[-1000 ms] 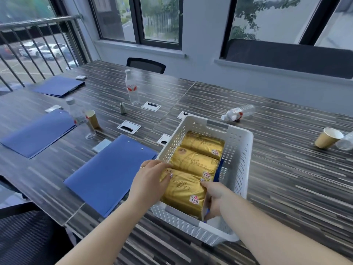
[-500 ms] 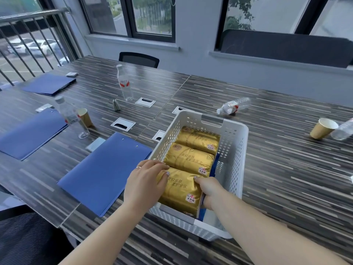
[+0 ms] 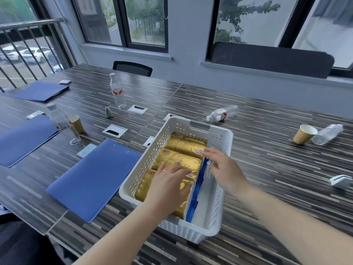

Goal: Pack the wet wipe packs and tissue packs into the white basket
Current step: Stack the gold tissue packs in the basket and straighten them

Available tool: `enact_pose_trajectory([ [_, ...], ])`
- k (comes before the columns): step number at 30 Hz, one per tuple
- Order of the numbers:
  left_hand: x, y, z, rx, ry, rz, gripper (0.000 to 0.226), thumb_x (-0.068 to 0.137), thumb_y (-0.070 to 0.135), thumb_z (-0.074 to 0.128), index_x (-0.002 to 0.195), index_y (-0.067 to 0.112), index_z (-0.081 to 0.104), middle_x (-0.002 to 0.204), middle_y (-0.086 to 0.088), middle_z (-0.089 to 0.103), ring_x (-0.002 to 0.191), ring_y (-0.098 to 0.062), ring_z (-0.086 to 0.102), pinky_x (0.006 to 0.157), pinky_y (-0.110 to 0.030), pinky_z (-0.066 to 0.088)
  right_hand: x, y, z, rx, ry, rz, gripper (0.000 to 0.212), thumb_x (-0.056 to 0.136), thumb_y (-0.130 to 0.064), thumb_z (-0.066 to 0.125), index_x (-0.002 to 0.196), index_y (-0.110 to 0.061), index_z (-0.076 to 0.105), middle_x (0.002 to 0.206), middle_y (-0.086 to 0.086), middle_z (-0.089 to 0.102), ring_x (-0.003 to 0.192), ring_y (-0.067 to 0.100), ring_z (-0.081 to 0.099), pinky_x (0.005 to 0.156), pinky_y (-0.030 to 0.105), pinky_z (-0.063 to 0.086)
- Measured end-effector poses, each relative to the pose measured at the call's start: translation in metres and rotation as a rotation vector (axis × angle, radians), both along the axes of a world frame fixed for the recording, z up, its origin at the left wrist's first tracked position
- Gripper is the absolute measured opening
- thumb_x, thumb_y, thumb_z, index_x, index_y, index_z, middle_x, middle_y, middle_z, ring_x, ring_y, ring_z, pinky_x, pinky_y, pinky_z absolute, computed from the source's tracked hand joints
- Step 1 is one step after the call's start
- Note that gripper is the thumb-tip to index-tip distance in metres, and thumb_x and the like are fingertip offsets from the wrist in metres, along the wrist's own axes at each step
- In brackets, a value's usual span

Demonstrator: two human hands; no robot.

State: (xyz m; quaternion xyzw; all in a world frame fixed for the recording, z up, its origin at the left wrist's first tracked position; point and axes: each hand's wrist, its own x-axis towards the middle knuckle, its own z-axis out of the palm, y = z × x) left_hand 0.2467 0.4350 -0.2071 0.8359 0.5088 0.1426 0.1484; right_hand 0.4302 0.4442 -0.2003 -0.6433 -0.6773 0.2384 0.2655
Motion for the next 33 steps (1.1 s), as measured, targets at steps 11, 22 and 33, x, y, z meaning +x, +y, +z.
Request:
enact_pose_trajectory([
  [11,0.124,-0.025,-0.013,-0.338,-0.057,0.039,0.072,0.091,0.042,0.052,0.15,0.021,0.017,0.145,-0.002,0.042,0.126,-0.021,0.047,0.1,-0.039,0.045,0.089,0.014,-0.013,0.058,-0.895,0.237,0.05,0.096,-0.008,0.044,0.143,-0.023,0.04,0.156,0.002,0.03,0.145,0.02,0.026,0.109,0.036,0.03],
  [22,0.119,-0.021,-0.027,-0.18,0.133,-0.077,0.075,0.094,0.009,0.046,0.153,0.024,0.002,0.143,-0.002,0.041,0.122,-0.024,0.047,0.089,-0.037,0.046,0.104,0.002,-0.033,0.326,-0.852,0.149,0.044,0.042,-0.005,0.088,0.081,-0.02,0.074,0.093,0.003,0.074,0.091,0.024,0.071,0.069,0.036,0.056],
  [33,0.075,-0.001,-0.015,0.001,0.305,-0.403,0.071,0.096,0.006,0.04,0.151,0.038,0.008,0.129,0.0,0.055,0.099,-0.023,0.058,0.079,-0.039,0.052,0.11,-0.037,-0.045,0.342,-0.895,0.026,0.029,0.068,-0.013,0.048,0.082,-0.025,0.07,0.077,-0.001,0.066,0.075,0.026,0.062,0.074,0.036,0.04],
])
